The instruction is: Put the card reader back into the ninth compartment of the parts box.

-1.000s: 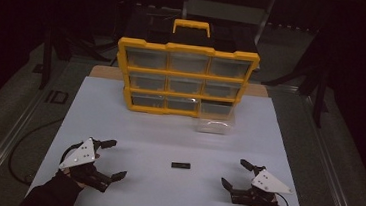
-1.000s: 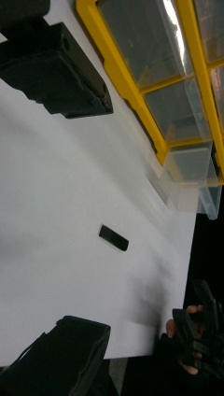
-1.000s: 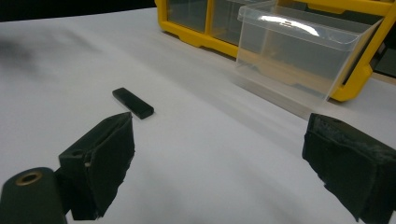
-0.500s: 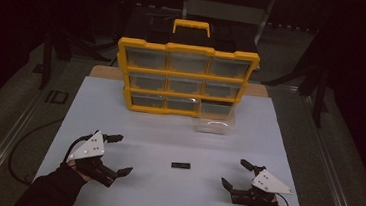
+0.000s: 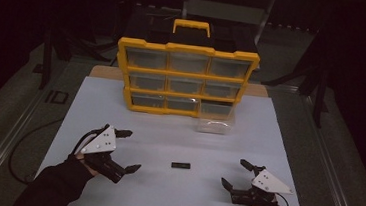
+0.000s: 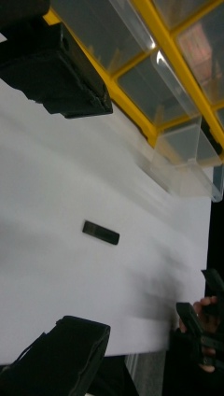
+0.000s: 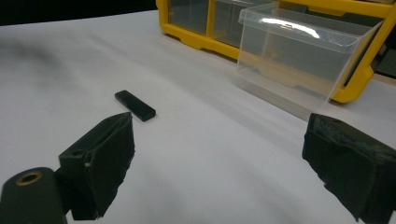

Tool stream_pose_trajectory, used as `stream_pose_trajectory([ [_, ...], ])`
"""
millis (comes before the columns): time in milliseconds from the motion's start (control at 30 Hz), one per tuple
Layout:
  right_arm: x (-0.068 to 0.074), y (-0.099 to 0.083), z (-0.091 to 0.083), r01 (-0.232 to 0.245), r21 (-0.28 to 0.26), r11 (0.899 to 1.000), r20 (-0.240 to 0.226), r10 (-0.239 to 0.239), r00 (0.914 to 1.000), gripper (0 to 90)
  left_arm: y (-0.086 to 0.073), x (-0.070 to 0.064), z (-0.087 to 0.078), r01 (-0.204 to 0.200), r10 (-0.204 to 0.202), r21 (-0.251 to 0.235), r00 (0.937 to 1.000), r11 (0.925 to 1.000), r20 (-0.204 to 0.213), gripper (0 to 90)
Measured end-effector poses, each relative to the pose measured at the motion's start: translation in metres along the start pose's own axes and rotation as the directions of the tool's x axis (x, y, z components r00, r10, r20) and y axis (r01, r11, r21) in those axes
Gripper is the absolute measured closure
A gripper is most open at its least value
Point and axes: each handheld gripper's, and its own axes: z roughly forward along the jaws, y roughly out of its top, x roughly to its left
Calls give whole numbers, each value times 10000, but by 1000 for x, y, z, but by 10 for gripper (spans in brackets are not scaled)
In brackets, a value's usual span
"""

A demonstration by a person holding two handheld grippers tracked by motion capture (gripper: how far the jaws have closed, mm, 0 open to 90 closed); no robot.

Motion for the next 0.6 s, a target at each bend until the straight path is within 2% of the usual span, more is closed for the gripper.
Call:
stream_pose_trajectory([
  [200,0,0,0,59,4,10000,-31,-59,10000,93,11,-2,7,-286,272,340,9988,9990,414,1],
  [300,0,0,0,55,-2,10000,-22,-55,10000,93,17,-4,11,-386,360,648,9986,9972,397,1],
  [333,0,0,0,55,-2,10000,-23,-55,10000,93,19,-4,13,-511,484,696,9980,9963,395,1],
  [533,0,0,0,19,9,10000,20,-19,10000,94,31,-6,22,-708,629,922,9943,9932,865,1],
  [600,0,0,0,-52,-12,10000,20,52,10000,94,34,-5,26,-814,722,1029,9933,9914,898,1],
])
